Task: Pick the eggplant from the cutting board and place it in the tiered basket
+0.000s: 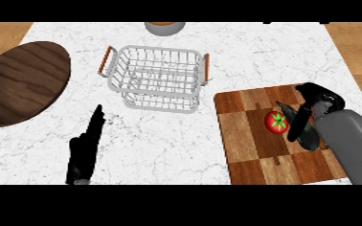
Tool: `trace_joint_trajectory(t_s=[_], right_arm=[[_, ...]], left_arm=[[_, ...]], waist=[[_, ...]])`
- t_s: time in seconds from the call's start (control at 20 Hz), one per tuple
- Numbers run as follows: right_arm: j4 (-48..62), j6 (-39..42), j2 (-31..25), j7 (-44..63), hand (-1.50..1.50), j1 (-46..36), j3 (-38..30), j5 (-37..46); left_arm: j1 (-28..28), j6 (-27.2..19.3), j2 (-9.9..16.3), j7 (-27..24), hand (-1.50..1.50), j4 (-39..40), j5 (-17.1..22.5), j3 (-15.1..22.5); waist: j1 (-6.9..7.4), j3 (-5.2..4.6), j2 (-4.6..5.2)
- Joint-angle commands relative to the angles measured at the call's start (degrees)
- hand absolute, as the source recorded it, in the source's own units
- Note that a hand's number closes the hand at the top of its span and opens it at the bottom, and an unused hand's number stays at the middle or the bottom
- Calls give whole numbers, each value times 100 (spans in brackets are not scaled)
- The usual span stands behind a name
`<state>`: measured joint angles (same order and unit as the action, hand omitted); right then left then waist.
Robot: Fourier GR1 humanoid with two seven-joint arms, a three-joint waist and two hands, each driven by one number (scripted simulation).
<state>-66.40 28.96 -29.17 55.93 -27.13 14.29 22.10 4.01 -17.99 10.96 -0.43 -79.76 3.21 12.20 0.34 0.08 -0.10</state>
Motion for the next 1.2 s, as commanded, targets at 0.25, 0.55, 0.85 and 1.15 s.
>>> trace_joint_trajectory(t_s=[0.25, 0.55, 0.85, 1.15], right_arm=[[168, 459, 195, 603, -150, 168, -254, 26], [240, 531, 205, 306, -150, 296, -498, 245], [275, 375, 288, -329, 150, 576, -543, 694], [1185, 96, 226, -1471, 150, 61, -211, 1381]], left_arm=[[46, 150, -7, 206, 0, 15, -23, -123], [19, 212, 42, 582, 0, -454, -90, -235], [53, 246, -212, 142, 0, 62, -270, -265], [-41, 279, -324, -11, 0, 308, -287, -306]], waist=[[-34, -10, 4], [-23, -8, 4], [-26, -9, 8], [39, -5, 37]])
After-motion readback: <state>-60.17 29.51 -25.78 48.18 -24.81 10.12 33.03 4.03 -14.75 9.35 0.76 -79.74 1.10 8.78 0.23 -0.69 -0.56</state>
